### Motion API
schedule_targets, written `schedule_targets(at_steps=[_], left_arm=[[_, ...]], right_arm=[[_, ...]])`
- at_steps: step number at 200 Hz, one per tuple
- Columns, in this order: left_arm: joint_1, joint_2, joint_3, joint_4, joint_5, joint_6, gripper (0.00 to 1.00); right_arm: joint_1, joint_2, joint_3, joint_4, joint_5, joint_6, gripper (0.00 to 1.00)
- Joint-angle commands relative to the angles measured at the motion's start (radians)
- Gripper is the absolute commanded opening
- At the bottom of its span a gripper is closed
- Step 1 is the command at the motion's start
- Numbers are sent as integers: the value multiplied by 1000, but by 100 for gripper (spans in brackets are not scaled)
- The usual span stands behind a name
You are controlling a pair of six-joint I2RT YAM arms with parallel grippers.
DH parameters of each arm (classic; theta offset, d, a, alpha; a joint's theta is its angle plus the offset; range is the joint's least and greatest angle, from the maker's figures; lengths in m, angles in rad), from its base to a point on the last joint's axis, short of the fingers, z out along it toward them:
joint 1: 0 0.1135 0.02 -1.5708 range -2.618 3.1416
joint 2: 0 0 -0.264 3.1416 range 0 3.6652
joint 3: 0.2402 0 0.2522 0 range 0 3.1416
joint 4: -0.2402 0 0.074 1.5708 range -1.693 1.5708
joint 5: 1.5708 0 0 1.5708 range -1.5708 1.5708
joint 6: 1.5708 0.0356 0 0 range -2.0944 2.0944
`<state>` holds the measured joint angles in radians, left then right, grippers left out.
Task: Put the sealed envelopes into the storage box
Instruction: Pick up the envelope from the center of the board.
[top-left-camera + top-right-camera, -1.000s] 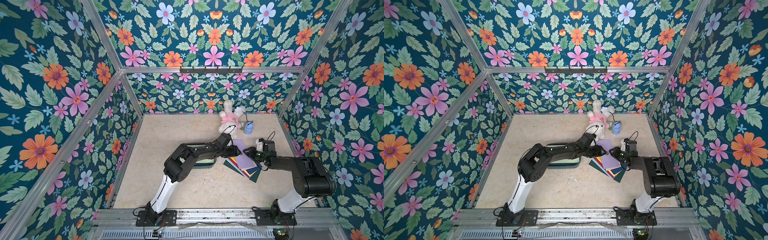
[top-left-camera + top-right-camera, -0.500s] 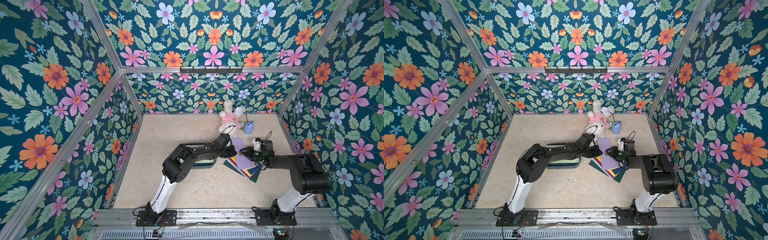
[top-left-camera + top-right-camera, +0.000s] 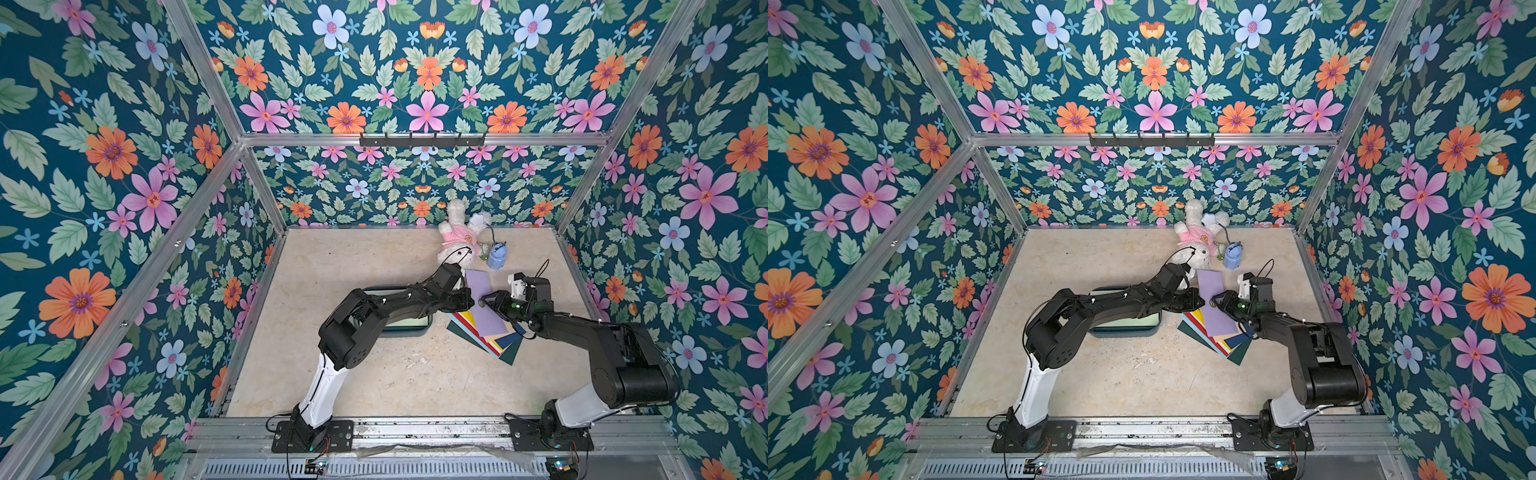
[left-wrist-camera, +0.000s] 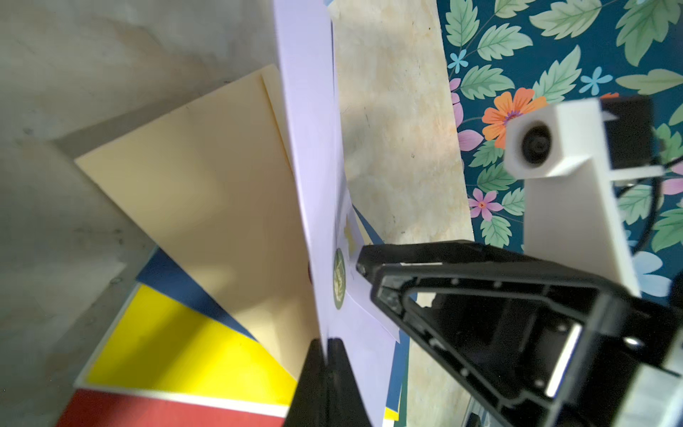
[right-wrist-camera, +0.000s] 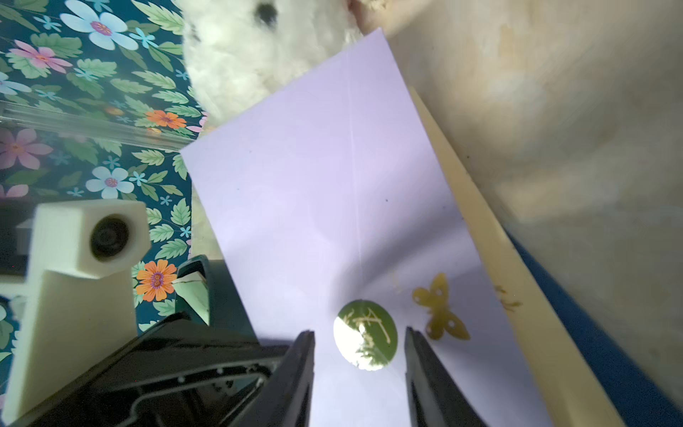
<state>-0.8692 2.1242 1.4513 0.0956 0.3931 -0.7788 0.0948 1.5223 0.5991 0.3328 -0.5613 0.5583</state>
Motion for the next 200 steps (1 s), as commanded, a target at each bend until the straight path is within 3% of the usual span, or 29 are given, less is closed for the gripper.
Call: schedule_targets(at_steps=[1,68,125,149,200], left_arm=[[2,-35,-2,-19,-7,65,0],[31,-180,-40,-21,111,216,0],[102,-428,-222,11,262,384,0],[141,-532,-286,-16,280,420,0],[181,-700,-381,15,404,437,0]], right_arm=[[-8,-69,2,2,29,-9,48],[-15,-304,-57,79,63,-37,54],[-14,-433,-194,475,-110,32,58],[11,-447,-218,586,-163,83,64],[142,-400,-176,572,-226,8,66]])
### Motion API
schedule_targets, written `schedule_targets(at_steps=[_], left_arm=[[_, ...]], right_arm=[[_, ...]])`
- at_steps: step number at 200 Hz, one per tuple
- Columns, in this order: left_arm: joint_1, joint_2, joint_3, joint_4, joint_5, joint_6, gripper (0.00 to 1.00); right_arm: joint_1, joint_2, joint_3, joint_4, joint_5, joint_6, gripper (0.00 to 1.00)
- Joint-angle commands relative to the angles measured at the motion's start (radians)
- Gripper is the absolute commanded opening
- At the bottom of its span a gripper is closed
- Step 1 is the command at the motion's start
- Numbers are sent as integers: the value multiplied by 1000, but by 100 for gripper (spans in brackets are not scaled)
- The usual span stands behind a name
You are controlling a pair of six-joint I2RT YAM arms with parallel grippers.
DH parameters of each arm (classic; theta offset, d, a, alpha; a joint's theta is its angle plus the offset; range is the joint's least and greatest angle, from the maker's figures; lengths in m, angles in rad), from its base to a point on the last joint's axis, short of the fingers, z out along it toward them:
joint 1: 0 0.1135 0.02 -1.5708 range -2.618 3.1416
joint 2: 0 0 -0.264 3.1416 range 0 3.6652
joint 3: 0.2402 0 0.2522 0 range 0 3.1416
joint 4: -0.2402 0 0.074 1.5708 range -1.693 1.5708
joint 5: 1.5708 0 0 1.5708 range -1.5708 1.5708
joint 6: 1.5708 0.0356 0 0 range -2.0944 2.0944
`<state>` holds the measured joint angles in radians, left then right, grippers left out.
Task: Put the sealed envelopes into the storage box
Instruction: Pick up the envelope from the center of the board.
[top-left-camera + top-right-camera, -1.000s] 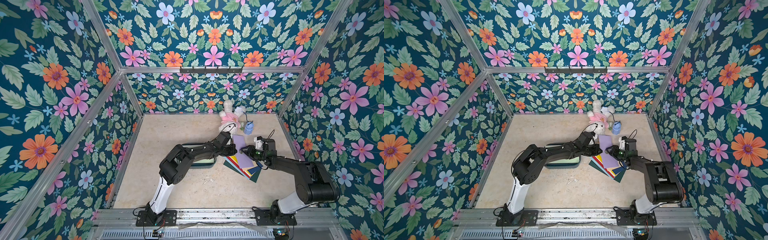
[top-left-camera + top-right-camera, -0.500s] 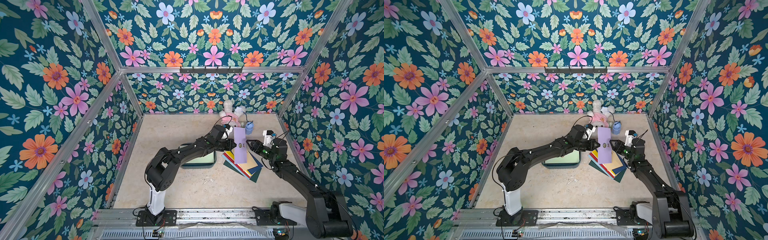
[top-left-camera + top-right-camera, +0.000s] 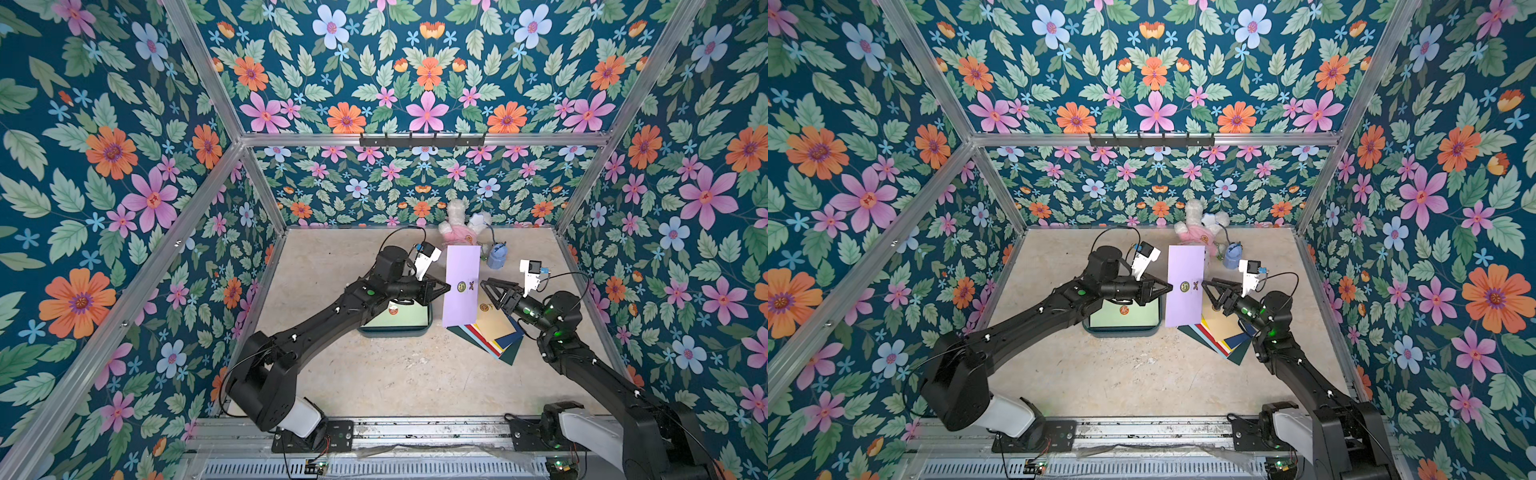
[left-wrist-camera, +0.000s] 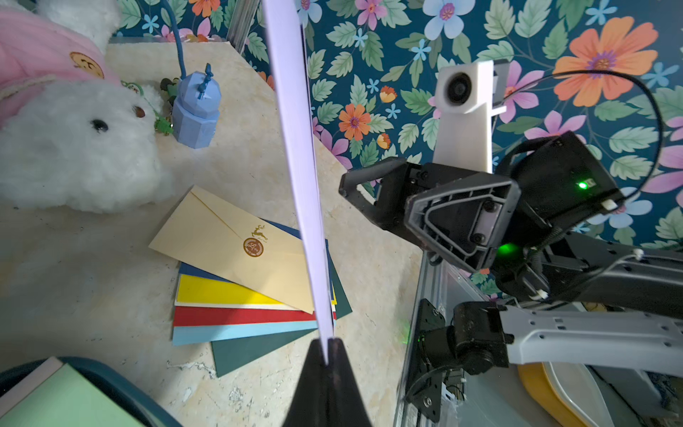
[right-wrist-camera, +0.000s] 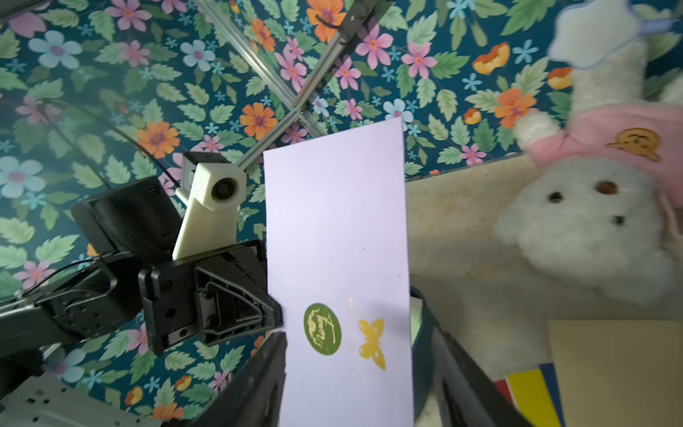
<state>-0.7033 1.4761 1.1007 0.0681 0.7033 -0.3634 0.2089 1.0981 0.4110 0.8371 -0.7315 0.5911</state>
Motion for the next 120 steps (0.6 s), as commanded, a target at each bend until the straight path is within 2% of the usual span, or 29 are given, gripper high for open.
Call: schedule_targets(at_steps=[1,44,79,103,120], left_arm=[[17,-55,-32,45,96,19,0],[45,-131,-85,92,138,-5,0],[54,-146,-112,162,185,-53,0],[59,-151,-119,158,183,-54,0],[69,-164,-126,135,158,-46,0]], right_arm=[[29,26,12,70,-56,-24,66],[54,49,10,147,-118,13,66],[91,90,26,234,-200,67,59],[127,97,54,223,-221,48,45],[139,78,88,130,-212,-4,22]])
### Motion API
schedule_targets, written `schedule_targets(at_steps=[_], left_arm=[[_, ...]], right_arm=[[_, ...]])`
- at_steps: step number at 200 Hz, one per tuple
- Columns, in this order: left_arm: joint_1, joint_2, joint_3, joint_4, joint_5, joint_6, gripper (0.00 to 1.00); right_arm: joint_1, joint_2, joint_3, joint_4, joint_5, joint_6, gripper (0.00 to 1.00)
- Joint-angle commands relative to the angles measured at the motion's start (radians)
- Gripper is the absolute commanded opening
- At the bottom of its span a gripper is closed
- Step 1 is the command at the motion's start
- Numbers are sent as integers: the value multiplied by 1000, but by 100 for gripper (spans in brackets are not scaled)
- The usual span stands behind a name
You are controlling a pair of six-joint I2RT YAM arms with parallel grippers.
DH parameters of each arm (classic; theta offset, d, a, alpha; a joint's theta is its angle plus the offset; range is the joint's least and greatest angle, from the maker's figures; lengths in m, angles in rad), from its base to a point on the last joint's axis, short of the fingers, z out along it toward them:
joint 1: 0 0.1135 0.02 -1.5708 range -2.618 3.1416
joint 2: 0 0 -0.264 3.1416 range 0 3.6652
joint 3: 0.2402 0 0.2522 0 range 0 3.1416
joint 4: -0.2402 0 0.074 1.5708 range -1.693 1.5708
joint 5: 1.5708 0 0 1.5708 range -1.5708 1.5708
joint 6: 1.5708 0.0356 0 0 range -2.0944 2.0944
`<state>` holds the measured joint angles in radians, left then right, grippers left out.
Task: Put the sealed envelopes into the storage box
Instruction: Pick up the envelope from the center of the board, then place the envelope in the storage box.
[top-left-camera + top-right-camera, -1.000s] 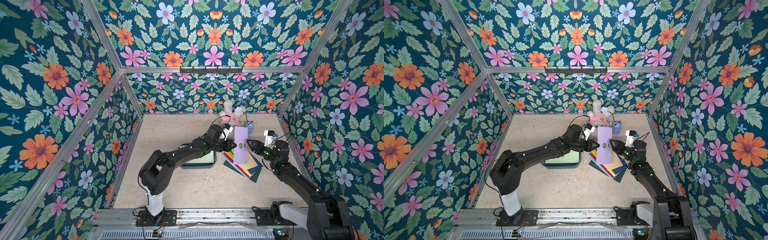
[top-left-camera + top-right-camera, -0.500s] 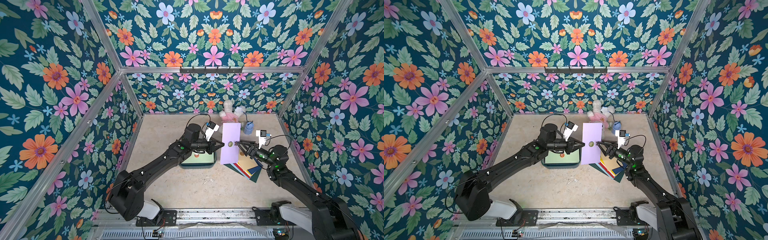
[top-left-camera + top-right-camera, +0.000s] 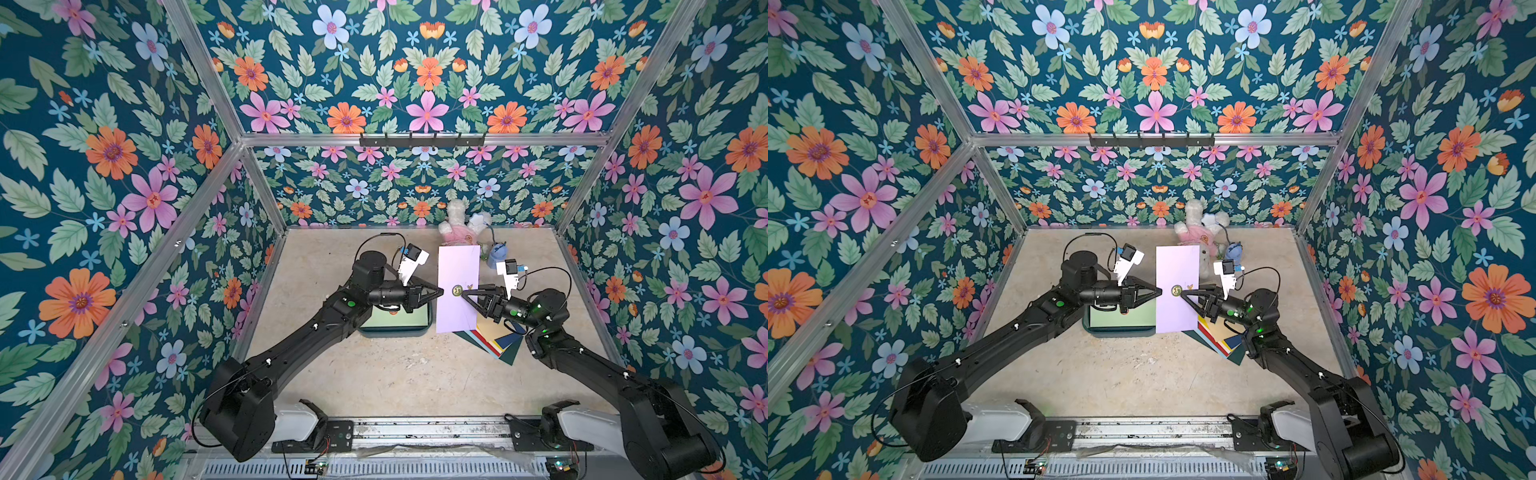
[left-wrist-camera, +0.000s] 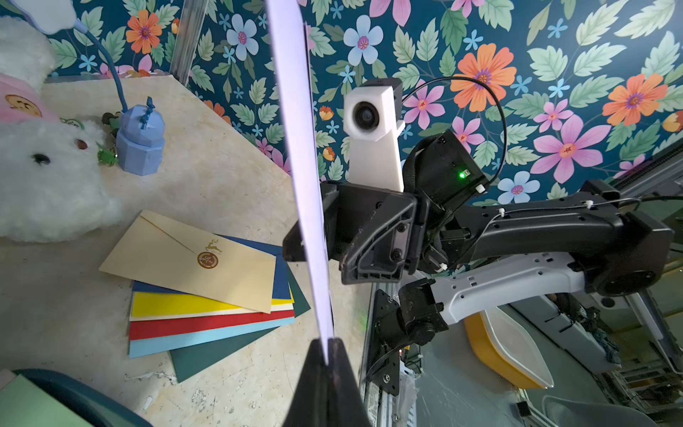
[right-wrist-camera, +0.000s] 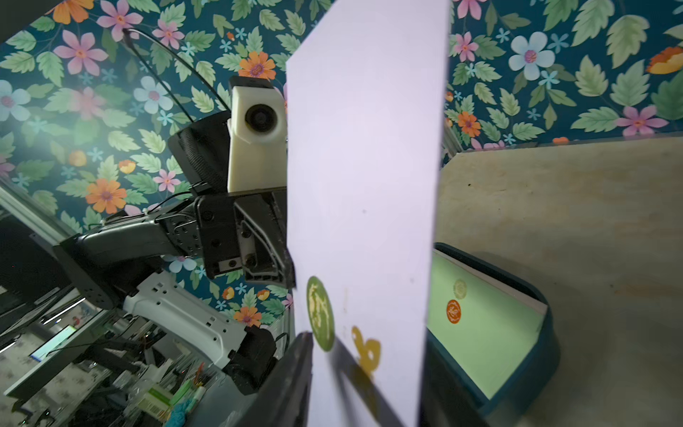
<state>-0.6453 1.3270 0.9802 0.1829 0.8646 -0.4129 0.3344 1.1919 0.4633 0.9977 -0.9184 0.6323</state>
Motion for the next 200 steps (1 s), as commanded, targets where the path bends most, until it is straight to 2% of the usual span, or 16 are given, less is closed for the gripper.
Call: schedule_targets(at_steps=[1,16,24,34,43,71,86,115,139,167,200], left_arm=[[11,-15,-6,18,-6,4,0],[18,-34,4,-64,-100,30,1],[27,-46,18,-151,-205,49,16],[34,-58,27,-245,-358,61,42],[41,-67,36,-338,-494,61,55],[56,-114,36,-576,-920,-1,69],[69,-167,10,-669,-1060,-42,71],[87,-314,-75,-729,-1116,-58,73],[87,-426,-124,-750,-1137,-36,75],[87,-539,-162,-738,-1091,24,75],[87,-617,-194,-719,-1072,55,75]], right_arm=[[14,-16,37,-35,-25,-48,21],[14,-43,62,-130,-11,-107,3],[15,-58,79,-208,-6,-159,0],[17,-75,104,-299,7,-223,0],[22,-86,134,-388,31,-283,0],[68,-66,280,-695,110,-522,0],[121,-18,401,-899,184,-699,0],[211,135,639,-1203,345,-981,0],[281,284,848,-1396,431,-1126,0],[361,486,1084,-1621,506,-1272,0],[417,726,1386,-1861,555,-1367,0]])
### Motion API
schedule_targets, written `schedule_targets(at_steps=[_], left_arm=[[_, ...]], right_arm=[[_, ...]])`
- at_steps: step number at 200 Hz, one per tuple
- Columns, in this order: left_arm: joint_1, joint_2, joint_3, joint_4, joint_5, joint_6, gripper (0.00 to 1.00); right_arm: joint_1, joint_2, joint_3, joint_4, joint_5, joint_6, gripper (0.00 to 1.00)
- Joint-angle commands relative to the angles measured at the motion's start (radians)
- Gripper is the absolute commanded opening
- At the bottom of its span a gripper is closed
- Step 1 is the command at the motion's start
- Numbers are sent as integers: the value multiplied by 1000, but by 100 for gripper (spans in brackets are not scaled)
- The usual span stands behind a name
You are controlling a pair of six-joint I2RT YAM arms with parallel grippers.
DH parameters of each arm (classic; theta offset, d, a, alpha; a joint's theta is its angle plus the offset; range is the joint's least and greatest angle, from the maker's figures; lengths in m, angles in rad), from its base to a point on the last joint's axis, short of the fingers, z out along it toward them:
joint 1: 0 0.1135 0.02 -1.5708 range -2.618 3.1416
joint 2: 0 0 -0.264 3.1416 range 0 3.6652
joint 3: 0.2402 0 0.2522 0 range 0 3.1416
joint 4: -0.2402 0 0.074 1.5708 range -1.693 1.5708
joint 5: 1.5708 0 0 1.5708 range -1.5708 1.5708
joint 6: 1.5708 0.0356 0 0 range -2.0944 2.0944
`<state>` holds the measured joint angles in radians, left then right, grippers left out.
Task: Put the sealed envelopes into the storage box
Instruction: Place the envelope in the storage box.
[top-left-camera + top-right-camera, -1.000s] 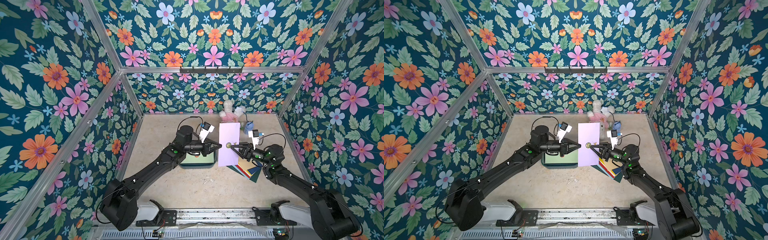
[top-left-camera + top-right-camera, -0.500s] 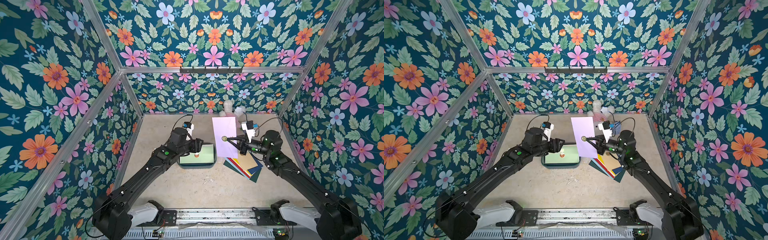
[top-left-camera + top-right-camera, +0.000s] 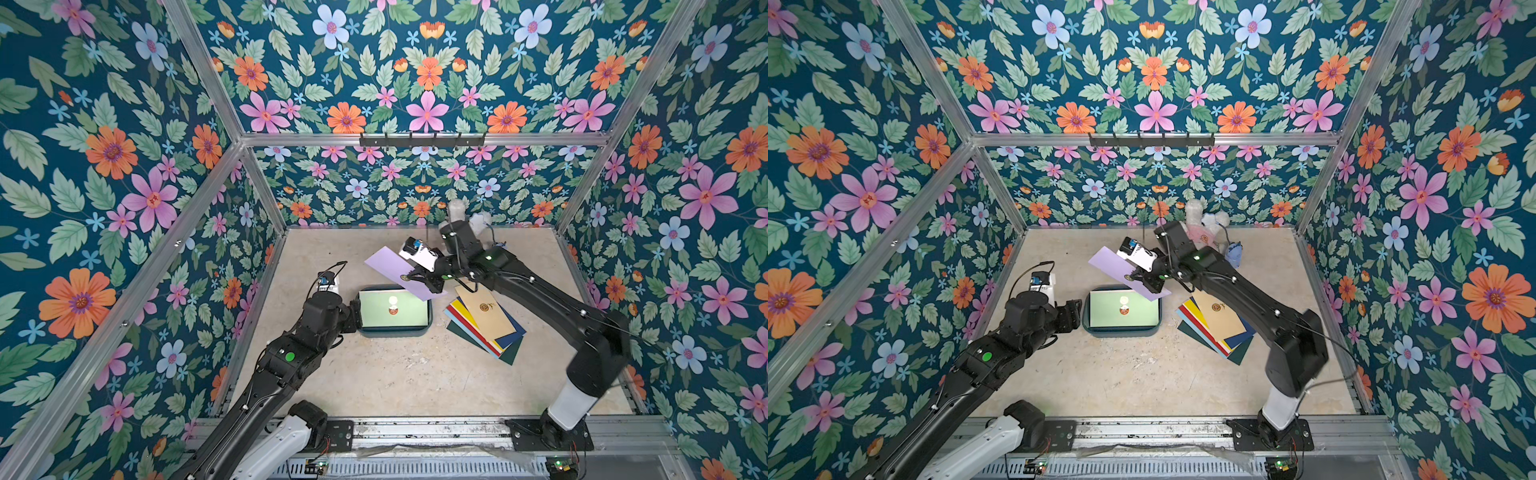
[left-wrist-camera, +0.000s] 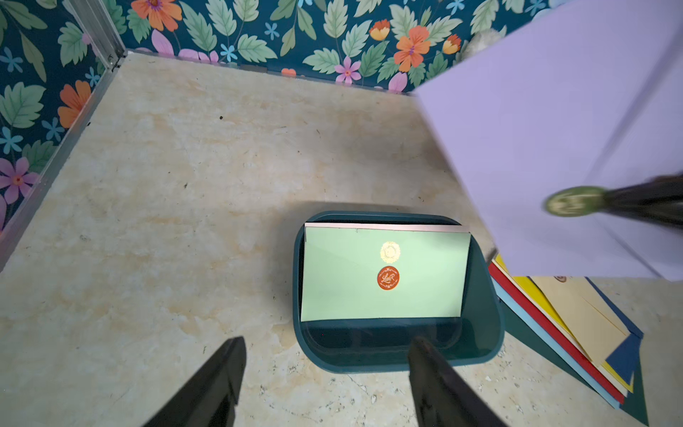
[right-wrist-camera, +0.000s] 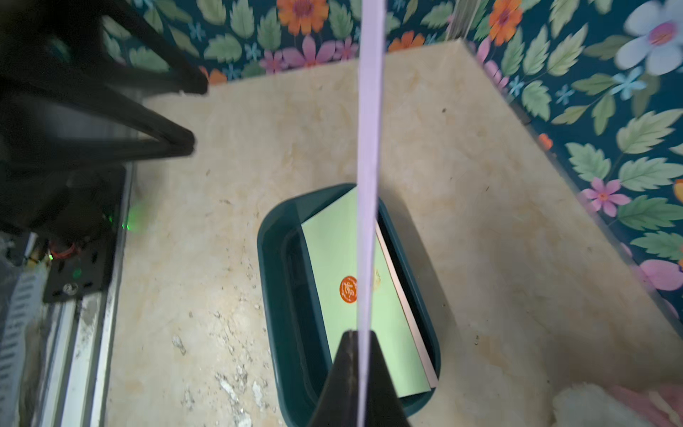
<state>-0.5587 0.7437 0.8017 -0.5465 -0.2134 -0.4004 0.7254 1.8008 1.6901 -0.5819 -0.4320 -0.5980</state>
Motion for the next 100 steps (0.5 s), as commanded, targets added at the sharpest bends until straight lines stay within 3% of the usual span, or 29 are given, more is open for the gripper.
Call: schedule_targets(at_steps=[1,49,100], left_arm=[[0,-35,-17,12,6,43,75],[0,-36,-27,25,15,55,76],[0,-42,-27,27,53,54,76]], right_arm=[[27,121,166,-284,70,-138,0],[76,305,377,-376,140,-201,0],[123,340,347,-376,244,-228,0]])
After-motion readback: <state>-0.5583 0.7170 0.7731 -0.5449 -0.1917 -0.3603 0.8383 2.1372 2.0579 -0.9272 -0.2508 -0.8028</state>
